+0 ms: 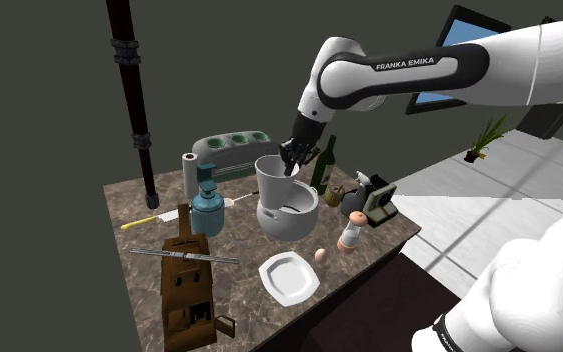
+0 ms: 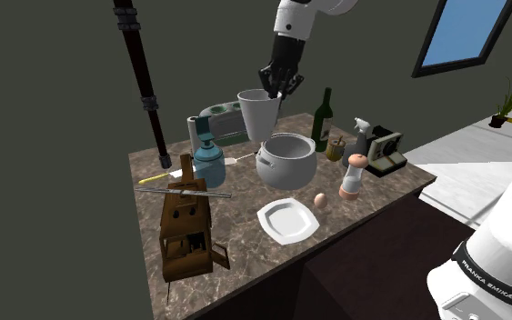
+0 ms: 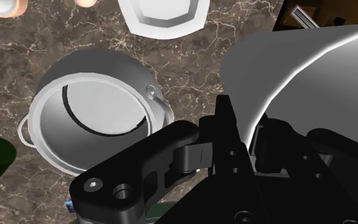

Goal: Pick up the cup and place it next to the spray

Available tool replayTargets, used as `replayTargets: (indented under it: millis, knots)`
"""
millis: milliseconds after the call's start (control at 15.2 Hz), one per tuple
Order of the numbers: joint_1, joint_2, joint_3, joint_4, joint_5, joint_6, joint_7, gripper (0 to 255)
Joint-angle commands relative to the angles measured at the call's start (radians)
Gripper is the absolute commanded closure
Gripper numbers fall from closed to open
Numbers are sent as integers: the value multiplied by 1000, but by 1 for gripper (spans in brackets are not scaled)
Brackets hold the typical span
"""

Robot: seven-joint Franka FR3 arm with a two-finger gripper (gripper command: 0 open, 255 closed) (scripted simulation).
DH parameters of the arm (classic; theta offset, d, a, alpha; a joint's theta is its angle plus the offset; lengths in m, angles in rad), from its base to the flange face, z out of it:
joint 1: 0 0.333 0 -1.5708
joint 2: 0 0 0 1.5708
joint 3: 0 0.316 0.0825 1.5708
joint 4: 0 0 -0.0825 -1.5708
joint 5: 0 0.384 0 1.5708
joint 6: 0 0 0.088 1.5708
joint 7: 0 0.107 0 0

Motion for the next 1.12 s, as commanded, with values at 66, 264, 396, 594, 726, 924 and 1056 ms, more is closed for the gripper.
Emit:
replayTargets:
  millis: [66, 264, 396, 594, 726, 924, 1056]
  knots:
    - [-31, -58, -38, -62, 1, -11, -69, 255]
    - [-61, -104, -78, -108, -4, -25, -136, 255]
    - [-82, -130, -106, -132, -11, -35, -180, 255]
    - [-114, -163, -150, -161, -25, -52, -247, 255]
    - [-136, -179, -180, -175, -36, -65, -291, 255]
    - [-168, -197, -227, -187, -55, -84, -359, 255]
    - [-190, -204, -259, -189, -67, -96, -405, 255]
